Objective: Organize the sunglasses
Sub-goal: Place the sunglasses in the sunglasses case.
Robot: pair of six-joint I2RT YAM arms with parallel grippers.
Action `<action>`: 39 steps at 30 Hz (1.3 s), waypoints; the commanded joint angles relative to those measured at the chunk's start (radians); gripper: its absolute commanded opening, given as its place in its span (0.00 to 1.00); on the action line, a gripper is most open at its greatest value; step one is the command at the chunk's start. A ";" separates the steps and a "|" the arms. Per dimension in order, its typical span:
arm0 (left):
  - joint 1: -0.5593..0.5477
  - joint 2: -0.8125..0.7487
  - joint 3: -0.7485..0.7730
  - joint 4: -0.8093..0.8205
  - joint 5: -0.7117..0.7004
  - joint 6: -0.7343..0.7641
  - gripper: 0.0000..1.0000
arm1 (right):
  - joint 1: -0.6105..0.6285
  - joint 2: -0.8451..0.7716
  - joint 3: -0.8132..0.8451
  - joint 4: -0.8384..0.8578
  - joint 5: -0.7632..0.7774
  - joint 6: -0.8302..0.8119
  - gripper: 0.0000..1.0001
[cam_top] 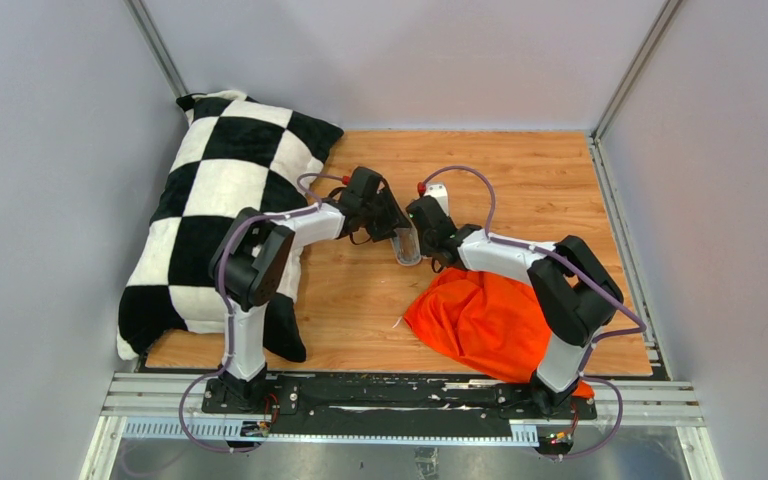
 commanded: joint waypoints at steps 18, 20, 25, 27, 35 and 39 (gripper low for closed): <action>0.056 -0.211 -0.178 -0.034 -0.092 0.010 0.55 | -0.005 -0.017 0.016 -0.001 0.033 0.004 0.00; 0.066 -0.188 -0.178 -0.025 -0.059 0.017 0.54 | -0.005 -0.020 0.011 0.000 0.032 0.004 0.00; 0.066 -0.146 -0.173 0.009 -0.011 0.024 0.53 | -0.005 -0.020 0.009 0.000 0.035 -0.002 0.09; 0.066 -0.141 -0.173 0.021 -0.002 0.026 0.53 | -0.004 -0.019 0.008 0.000 0.032 -0.004 0.09; 0.078 -0.148 -0.027 -0.065 -0.092 0.090 0.53 | -0.003 -0.023 0.008 0.003 0.030 -0.007 0.06; 0.091 -0.048 0.144 -0.170 -0.115 0.135 0.53 | -0.003 -0.024 0.008 0.003 0.028 -0.008 0.06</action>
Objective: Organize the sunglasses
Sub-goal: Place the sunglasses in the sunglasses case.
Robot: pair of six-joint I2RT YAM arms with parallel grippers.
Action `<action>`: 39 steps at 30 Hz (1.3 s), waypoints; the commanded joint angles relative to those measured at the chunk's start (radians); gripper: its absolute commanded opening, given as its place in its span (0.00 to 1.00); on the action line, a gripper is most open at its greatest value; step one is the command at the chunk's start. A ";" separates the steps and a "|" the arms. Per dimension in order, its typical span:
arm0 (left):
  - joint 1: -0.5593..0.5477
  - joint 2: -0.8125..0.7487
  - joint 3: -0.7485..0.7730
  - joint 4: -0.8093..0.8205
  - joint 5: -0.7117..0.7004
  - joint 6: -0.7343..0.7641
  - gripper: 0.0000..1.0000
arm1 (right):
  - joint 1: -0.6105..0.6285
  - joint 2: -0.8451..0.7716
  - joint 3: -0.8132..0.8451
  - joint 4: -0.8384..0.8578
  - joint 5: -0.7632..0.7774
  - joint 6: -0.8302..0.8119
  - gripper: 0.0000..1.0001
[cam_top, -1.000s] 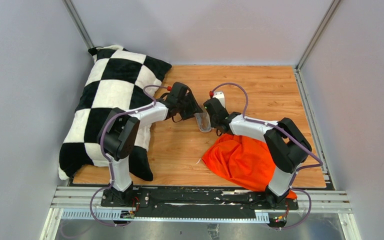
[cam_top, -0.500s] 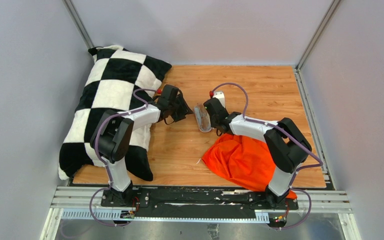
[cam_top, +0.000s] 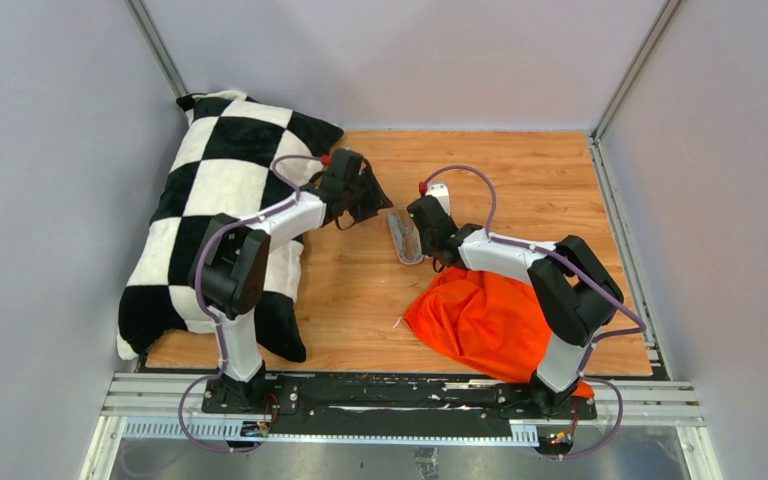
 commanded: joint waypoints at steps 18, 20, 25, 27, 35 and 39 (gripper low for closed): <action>0.021 0.363 0.514 -0.215 0.047 0.188 0.36 | -0.002 -0.021 0.031 -0.005 0.005 -0.030 0.01; 0.021 0.385 0.533 -0.231 0.036 0.189 0.33 | -0.003 -0.023 0.034 -0.006 0.003 -0.031 0.01; 0.021 0.405 0.537 -0.266 0.015 0.213 0.27 | -0.003 -0.024 0.031 -0.006 0.007 -0.030 0.00; 0.020 0.392 0.515 -0.257 0.014 0.222 0.28 | -0.003 -0.018 0.033 -0.006 0.007 -0.031 0.00; 0.018 0.385 0.516 -0.275 0.027 0.277 0.28 | -0.003 -0.011 0.040 -0.007 0.002 -0.020 0.00; 0.010 0.385 0.514 -0.279 0.018 0.299 0.29 | -0.003 -0.008 0.046 -0.011 0.004 -0.019 0.00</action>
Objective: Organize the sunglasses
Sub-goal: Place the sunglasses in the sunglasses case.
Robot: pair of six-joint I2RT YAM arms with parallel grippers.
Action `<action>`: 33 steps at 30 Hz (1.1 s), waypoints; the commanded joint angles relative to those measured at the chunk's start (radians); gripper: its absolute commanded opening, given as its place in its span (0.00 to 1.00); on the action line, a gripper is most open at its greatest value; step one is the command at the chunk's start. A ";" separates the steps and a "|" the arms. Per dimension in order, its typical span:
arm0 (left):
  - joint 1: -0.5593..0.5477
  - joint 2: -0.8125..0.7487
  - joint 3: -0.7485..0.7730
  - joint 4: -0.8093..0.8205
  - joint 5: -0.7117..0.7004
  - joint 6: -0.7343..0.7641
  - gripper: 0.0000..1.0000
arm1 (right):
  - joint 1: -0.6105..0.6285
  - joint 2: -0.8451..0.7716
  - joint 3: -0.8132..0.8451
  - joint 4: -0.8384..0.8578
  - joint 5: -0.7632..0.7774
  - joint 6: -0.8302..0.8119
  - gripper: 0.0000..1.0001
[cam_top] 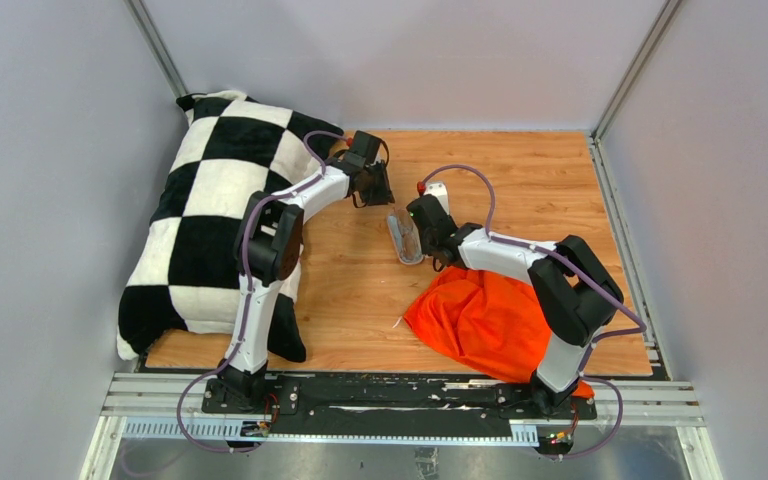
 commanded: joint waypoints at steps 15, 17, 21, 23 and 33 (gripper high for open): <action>-0.031 0.003 -0.013 -0.025 0.013 0.065 0.29 | 0.001 0.007 0.051 -0.012 0.014 0.011 0.00; -0.032 -0.006 -0.021 -0.025 0.004 0.073 0.29 | 0.000 0.008 0.049 -0.013 0.014 0.012 0.00; -0.032 -0.030 -0.047 -0.025 -0.001 0.064 0.30 | 0.001 0.008 0.048 -0.012 0.013 0.014 0.00; -0.032 -0.044 -0.062 -0.020 -0.003 0.059 0.31 | 0.001 0.007 0.046 -0.012 0.015 0.014 0.00; -0.032 -0.078 -0.085 0.013 0.003 0.023 0.42 | 0.002 0.002 0.037 -0.012 0.012 0.013 0.00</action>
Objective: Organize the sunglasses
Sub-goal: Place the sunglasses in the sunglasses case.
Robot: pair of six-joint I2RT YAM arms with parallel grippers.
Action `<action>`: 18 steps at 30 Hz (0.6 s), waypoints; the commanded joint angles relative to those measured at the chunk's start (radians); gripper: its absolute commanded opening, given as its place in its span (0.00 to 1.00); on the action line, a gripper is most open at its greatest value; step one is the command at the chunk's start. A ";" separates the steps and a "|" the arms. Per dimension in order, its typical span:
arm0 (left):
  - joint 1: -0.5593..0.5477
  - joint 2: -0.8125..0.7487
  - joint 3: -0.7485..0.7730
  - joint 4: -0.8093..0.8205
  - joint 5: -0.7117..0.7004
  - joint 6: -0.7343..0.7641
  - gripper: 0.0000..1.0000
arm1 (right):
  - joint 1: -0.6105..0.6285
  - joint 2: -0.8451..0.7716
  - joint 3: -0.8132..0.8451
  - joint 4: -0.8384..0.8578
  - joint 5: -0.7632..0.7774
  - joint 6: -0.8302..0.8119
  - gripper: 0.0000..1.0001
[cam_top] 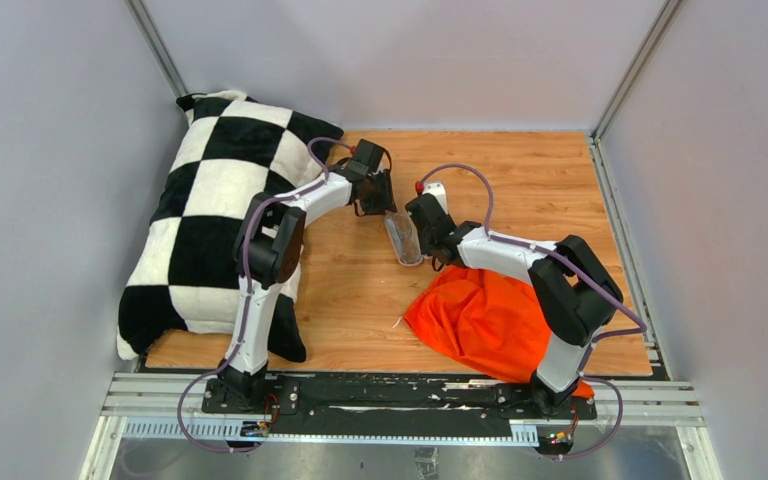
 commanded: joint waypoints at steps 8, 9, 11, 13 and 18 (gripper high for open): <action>0.000 -0.081 0.068 -0.070 -0.003 -0.005 0.48 | 0.009 -0.002 0.010 0.025 0.031 0.005 0.03; 0.001 -0.093 0.052 -0.056 0.016 -0.008 0.49 | 0.011 -0.004 0.006 0.028 0.031 0.002 0.04; 0.002 -0.121 0.010 -0.034 0.040 -0.027 0.50 | 0.014 -0.007 0.004 0.029 0.042 -0.007 0.07; 0.002 -0.163 -0.052 0.005 0.048 -0.049 0.50 | 0.021 -0.005 0.008 0.025 0.057 -0.018 0.11; 0.024 -0.261 -0.144 0.012 0.074 0.029 0.50 | 0.027 -0.021 0.001 0.033 0.022 -0.042 0.27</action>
